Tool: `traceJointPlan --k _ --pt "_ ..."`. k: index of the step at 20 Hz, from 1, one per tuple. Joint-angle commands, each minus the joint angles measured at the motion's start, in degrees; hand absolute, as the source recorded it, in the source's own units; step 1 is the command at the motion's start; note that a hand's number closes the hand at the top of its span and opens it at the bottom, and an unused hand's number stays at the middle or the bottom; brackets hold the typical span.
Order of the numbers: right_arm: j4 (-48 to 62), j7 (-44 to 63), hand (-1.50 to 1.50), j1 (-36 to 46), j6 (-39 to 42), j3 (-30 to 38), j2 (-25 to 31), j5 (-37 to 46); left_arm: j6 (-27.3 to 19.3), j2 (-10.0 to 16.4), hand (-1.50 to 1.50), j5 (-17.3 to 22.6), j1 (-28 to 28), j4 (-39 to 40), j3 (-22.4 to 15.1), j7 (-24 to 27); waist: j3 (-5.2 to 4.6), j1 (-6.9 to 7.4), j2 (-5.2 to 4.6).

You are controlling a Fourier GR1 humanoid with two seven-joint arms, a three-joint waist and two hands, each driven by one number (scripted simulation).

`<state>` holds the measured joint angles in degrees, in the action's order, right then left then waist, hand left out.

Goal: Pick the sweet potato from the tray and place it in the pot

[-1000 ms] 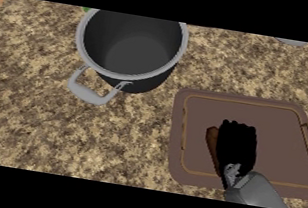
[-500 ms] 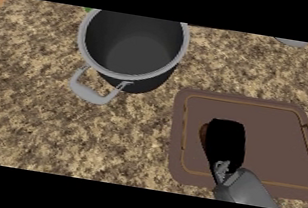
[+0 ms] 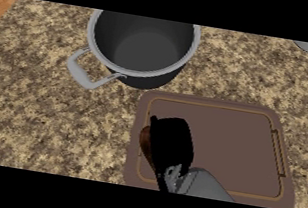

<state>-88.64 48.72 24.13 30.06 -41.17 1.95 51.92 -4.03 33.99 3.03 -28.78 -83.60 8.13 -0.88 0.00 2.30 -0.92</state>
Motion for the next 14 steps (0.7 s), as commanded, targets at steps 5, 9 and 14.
traceJointPlan --k 5,9,14 --pt "0.8 5.4 1.50 12.1 -9.3 -4.9 -1.9 -0.2 1.5 -4.8 0.00 2.9 12.9 -7.0 -3.4 1.9 -0.34 -0.51 0.90" --pt "-1.1 9.5 1.50 20.1 -13.9 -4.0 -1.9 4.2 1.5 -5.4 0.00 2.0 12.7 -6.3 -3.3 1.5 -0.44 -1.72 1.93" --pt "-0.8 13.2 1.50 27.0 -19.0 -2.2 -1.9 6.7 1.9 -5.7 0.00 2.0 13.7 -6.5 -2.4 1.1 -0.38 -1.89 1.71"
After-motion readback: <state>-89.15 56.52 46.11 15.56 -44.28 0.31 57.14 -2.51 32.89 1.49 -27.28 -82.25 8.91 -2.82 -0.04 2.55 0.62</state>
